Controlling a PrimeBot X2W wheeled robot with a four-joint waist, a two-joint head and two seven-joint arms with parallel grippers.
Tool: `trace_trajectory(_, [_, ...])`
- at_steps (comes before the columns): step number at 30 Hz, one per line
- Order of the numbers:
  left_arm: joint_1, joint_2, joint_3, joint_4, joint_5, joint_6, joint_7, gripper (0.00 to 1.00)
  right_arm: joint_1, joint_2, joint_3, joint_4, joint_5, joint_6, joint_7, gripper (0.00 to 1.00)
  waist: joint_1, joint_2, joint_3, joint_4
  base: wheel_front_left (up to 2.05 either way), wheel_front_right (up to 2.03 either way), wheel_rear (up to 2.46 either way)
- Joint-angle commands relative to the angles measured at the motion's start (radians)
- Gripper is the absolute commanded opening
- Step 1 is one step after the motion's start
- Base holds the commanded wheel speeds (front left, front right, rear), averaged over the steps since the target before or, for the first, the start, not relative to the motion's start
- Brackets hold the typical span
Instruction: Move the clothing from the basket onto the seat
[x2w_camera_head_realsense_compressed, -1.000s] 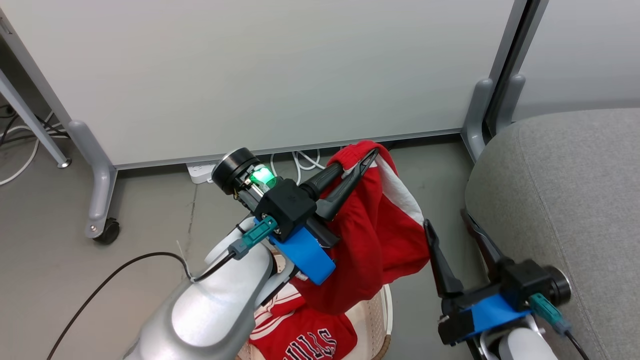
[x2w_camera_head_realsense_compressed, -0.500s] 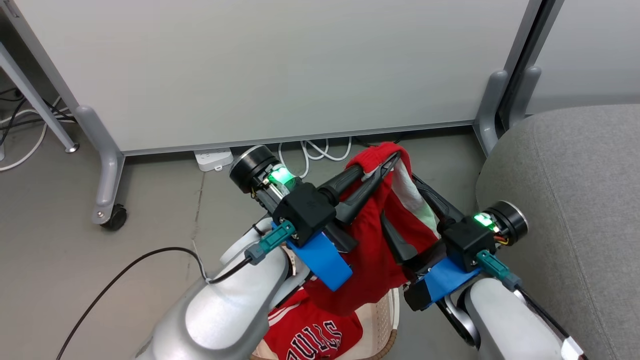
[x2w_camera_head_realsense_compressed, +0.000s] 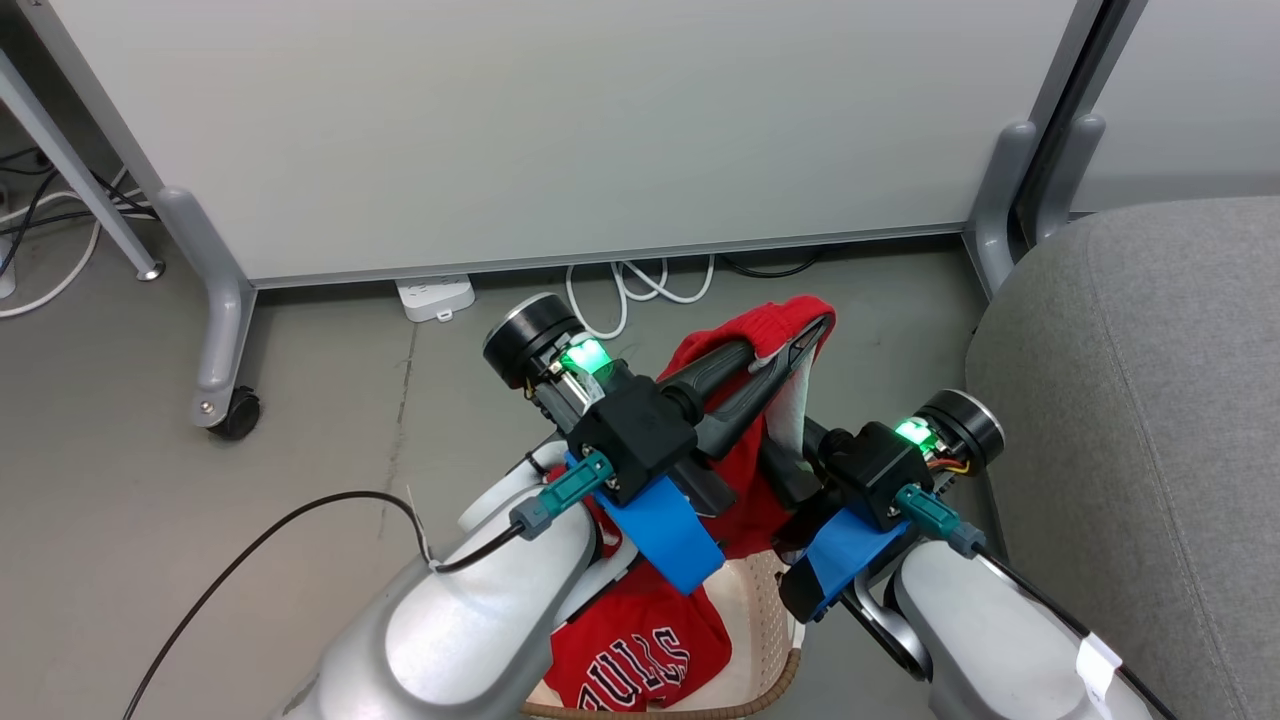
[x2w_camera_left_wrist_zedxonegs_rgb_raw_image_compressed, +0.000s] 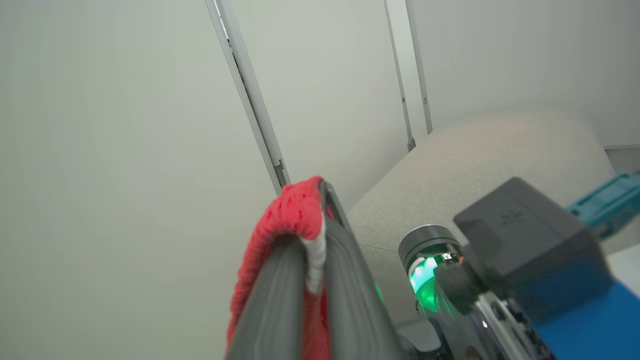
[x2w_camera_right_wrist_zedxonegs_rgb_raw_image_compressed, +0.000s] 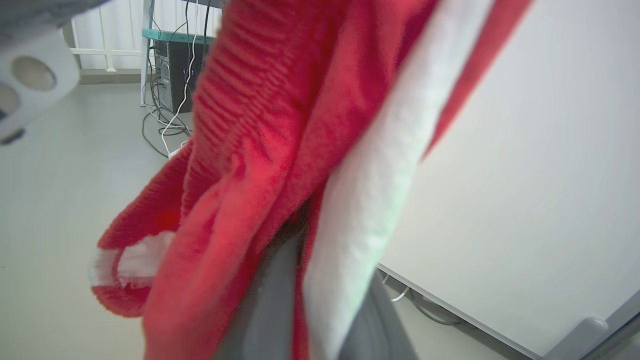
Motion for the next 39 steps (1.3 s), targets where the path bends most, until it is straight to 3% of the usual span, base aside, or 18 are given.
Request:
trace_trajectory(1, [-0.013, 0.006, 0.003, -0.003, -0.004, 0.001, -0.003, 0.0, -0.023, -0.004, 0.007, 0.002, 0.013, -0.001, -0.001, 0.0, -0.0001, 0.0, -0.001, -0.003, 0.0, 0.0, 0.0])
trace_trajectory(20, [0.022, 0.009, 0.007, 0.012, -0.011, 0.001, -0.003, 0.0, 0.007, 0.005, -0.008, -0.009, 0.036, -0.001, -0.001, 0.0, -0.0001, 0.0, -0.012, -0.01, 0.0, 0.0, 0.0])
trace_trajectory(21, [0.024, 0.009, 0.008, 0.014, -0.013, 0.001, -0.003, 0.04, 0.009, 0.007, -0.013, -0.011, 0.037, -0.001, -0.001, 0.0, -0.0001, 0.0, -0.011, -0.01, 0.0, 0.0, 0.0])
trace_trajectory(23, [0.028, 0.008, 0.013, 0.019, -0.013, 0.001, -0.003, 1.0, 0.015, 0.013, -0.029, -0.014, 0.043, -0.001, -0.001, 0.0, -0.0001, 0.0, -0.011, -0.011, 0.0, 0.0, 0.0])
trace_trajectory(39, [0.058, 0.016, 0.009, 0.032, -0.009, 0.001, -0.003, 1.0, 0.036, 0.007, -0.249, -0.077, 0.022, -0.001, -0.001, 0.0, -0.0001, 0.0, 0.039, -0.063, 0.0, 0.0, 0.0])
